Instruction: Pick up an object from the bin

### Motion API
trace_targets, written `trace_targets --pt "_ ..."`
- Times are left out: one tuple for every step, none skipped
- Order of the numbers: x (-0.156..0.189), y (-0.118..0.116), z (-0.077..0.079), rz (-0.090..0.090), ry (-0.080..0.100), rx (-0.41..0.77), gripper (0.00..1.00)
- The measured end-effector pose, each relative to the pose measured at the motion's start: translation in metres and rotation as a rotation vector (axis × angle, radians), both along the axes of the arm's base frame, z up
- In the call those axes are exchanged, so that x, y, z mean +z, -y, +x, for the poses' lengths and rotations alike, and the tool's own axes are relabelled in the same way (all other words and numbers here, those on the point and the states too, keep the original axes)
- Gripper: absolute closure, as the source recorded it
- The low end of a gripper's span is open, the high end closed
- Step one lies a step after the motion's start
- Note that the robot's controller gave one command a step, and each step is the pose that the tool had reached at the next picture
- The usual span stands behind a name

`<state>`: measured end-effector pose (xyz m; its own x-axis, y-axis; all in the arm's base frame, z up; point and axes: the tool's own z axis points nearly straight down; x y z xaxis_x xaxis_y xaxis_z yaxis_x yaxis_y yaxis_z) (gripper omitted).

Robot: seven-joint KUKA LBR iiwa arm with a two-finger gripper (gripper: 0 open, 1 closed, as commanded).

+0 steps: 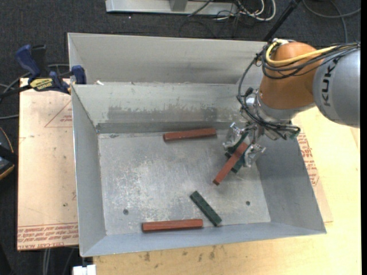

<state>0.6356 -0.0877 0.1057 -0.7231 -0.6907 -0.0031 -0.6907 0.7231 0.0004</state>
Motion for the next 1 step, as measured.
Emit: trace_targets --pt "0.0126 0.0001 0.0008 -0.001 0.003 -0.001 1.0"
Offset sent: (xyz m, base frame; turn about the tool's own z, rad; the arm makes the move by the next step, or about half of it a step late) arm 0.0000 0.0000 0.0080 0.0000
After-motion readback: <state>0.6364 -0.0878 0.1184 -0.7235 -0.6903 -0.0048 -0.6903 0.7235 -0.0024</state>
